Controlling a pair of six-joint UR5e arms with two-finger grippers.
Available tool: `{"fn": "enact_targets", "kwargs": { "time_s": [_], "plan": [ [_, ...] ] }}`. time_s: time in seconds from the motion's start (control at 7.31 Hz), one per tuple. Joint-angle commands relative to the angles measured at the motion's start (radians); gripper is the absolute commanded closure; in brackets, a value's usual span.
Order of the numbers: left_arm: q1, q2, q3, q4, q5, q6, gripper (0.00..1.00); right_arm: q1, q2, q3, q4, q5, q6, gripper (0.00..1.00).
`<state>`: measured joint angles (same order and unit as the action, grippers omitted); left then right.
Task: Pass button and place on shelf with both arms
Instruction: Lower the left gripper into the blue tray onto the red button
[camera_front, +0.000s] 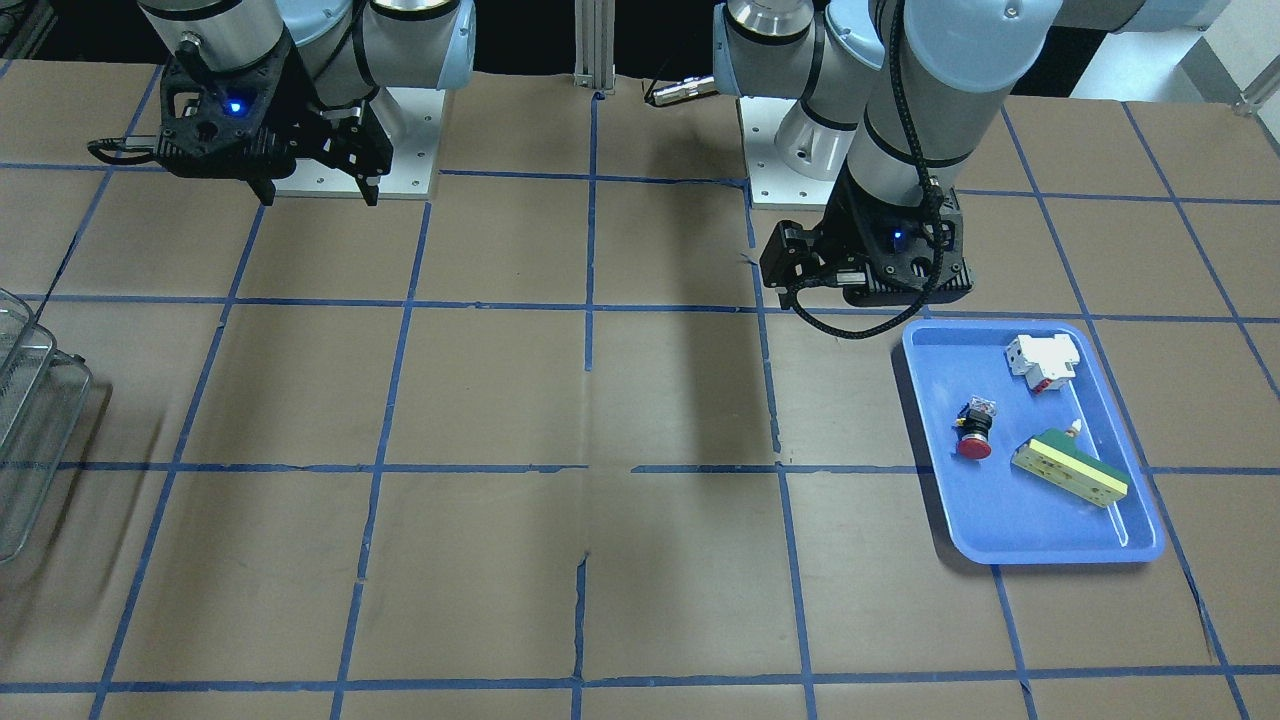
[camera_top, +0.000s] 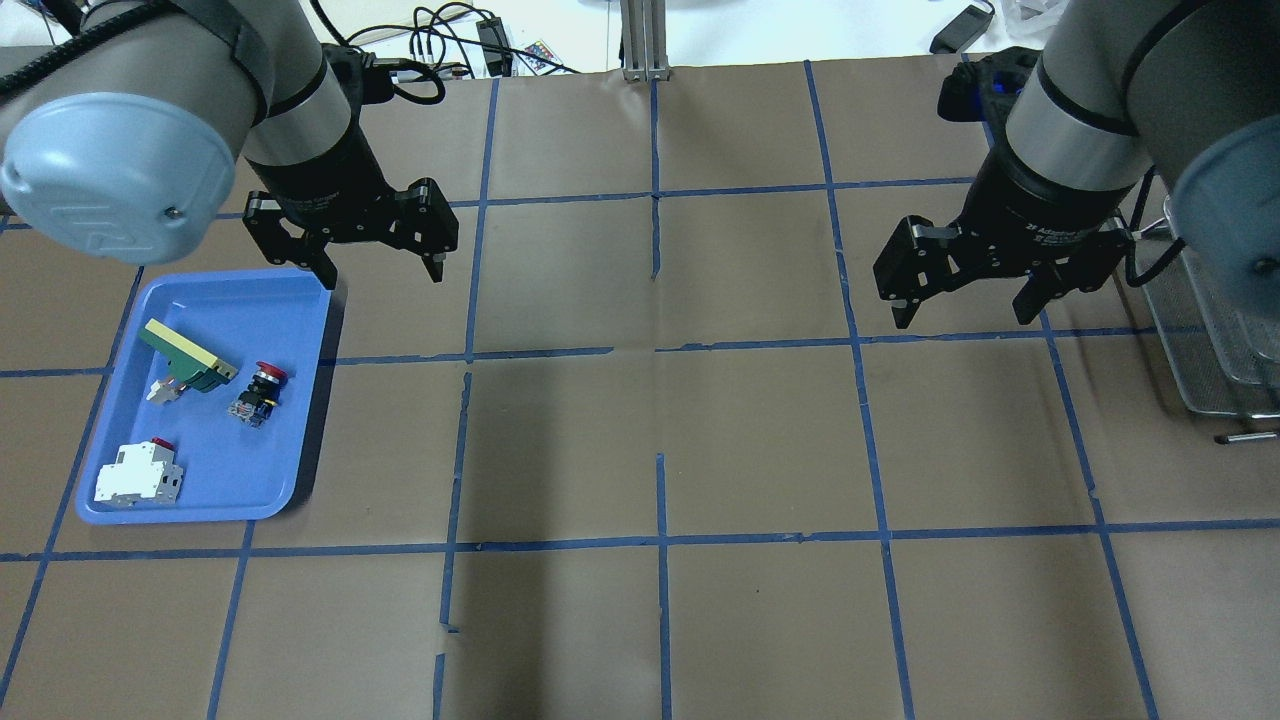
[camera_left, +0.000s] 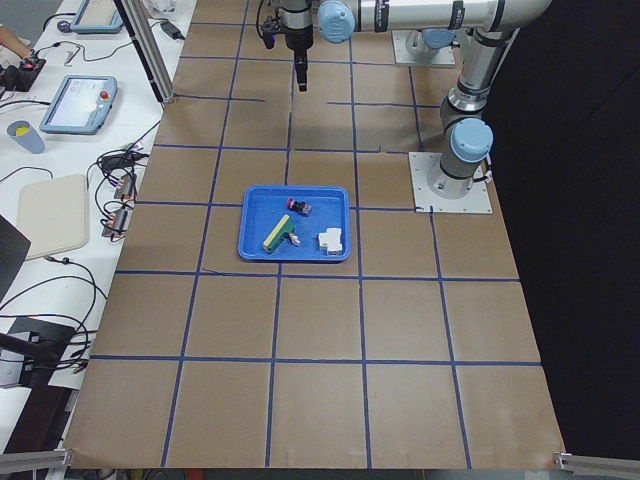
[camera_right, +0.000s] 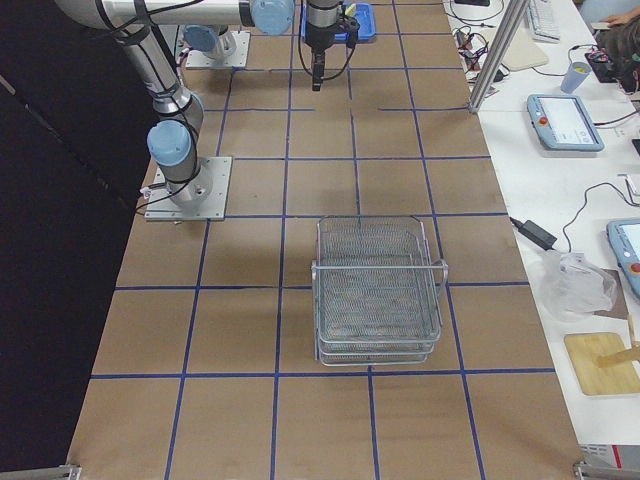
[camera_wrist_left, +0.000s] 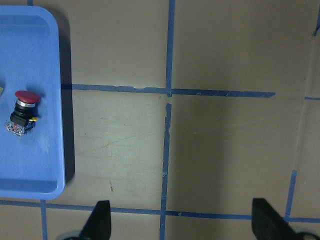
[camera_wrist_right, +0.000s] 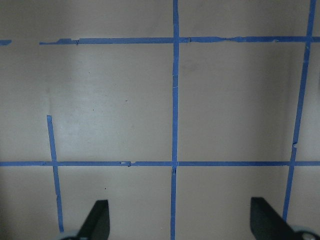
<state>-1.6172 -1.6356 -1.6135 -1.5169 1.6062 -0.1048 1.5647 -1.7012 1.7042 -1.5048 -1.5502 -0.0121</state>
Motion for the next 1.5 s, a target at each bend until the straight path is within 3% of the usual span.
{"fn": "enact_targets", "kwargs": {
  "time_s": [0.0, 0.14, 0.41, 0.55, 0.82, 1.23, 1.37],
  "plan": [
    [0.013, 0.000, -0.006, 0.009, -0.002, 0.016, 0.00, 0.000, 0.000, 0.000, 0.000, -0.002, 0.000, 0.00],
    [0.032, 0.002, -0.023, 0.026, 0.001, 0.069, 0.00, 0.000, 0.000, 0.000, 0.000, -0.005, 0.000, 0.00],
    [0.181, 0.000, -0.086, 0.050, 0.008, 0.273, 0.00, 0.000, 0.000, 0.000, 0.000, -0.005, -0.003, 0.00],
    [0.265, -0.019, -0.150, 0.119, 0.012, 0.377, 0.05, 0.000, 0.000, 0.000, 0.000, -0.005, -0.003, 0.00],
    [0.373, -0.053, -0.326, 0.428, 0.011, 0.575, 0.04, 0.000, 0.000, 0.000, 0.000, -0.007, -0.003, 0.00],
    [0.540, -0.101, -0.396, 0.480, -0.002, 0.856, 0.04, 0.000, 0.005, 0.000, 0.001, 0.005, -0.014, 0.00],
    [0.542, -0.104, -0.425, 0.509, -0.002, 0.858, 0.05, -0.002, 0.005, 0.000, -0.005, 0.012, -0.014, 0.00]
  ]
}}
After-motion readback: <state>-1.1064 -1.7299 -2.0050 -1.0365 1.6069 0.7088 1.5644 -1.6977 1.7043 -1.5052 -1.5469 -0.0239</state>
